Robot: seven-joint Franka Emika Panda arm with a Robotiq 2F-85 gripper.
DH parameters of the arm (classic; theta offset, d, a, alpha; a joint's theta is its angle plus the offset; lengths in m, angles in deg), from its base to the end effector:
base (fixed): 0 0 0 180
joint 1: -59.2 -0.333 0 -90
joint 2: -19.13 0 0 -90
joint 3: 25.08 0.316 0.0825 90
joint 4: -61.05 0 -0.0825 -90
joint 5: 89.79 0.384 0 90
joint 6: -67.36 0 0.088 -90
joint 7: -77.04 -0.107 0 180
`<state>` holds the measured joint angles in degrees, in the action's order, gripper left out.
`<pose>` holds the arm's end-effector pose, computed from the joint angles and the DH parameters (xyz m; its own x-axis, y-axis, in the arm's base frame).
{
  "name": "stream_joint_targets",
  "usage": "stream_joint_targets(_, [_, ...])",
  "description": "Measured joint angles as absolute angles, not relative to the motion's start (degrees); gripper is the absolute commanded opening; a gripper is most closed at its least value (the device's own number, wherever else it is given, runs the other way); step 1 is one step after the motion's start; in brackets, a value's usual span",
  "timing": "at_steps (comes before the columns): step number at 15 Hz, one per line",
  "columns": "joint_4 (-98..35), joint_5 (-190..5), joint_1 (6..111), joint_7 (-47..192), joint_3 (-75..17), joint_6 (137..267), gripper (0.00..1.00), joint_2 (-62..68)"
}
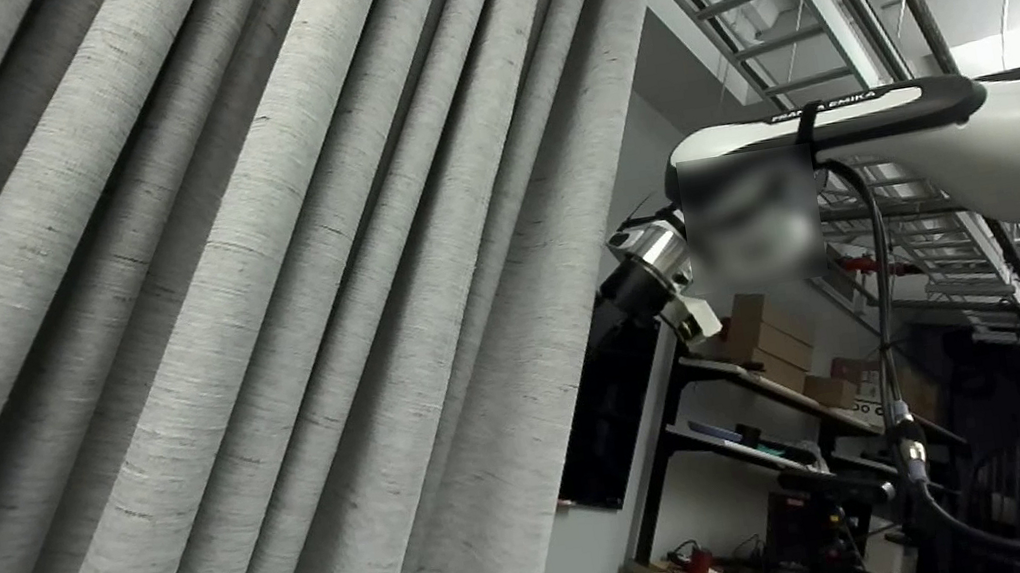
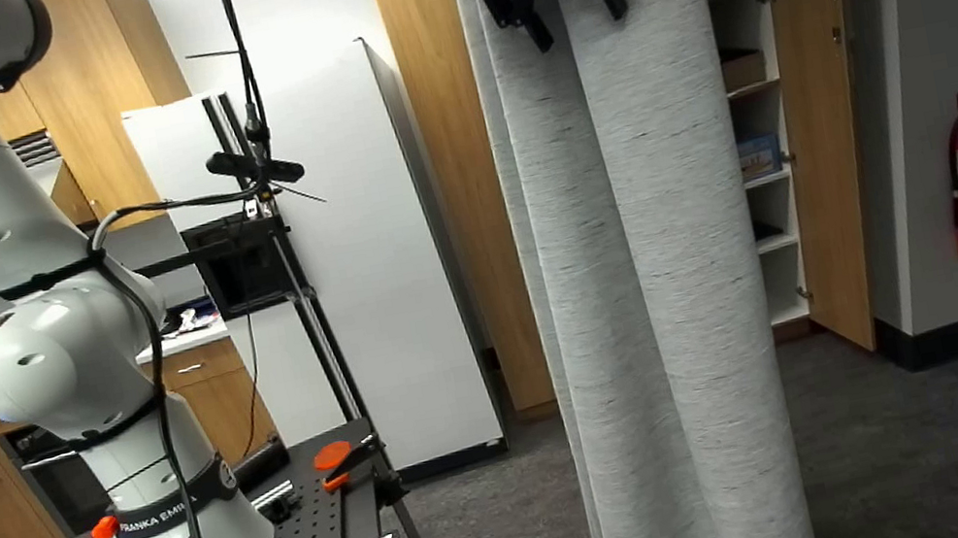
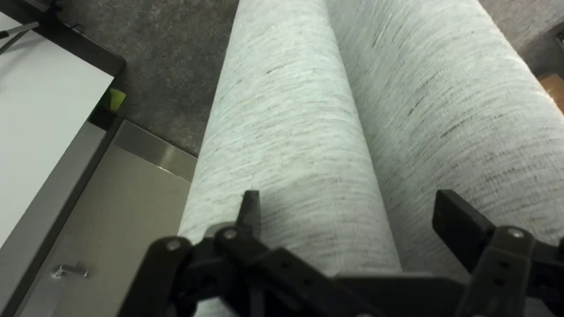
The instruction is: Draw the curtain closed
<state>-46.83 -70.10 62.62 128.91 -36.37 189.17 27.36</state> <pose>0.5359 -0.1321 0.6100 0.7502 0.4427 0.4912 0.4854 -0.8731 0.0456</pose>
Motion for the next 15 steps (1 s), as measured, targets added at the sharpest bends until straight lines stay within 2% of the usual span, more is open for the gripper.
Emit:
stream_joint_targets(8, [-46.0, -59.0, 61.5, 128.8, -35.4, 201.8, 1.0, 29.3])
stream_joint_targets(15, [-45.4, -53.2, 58.7, 129.2, -35.1, 218.1, 1.0, 30.8])
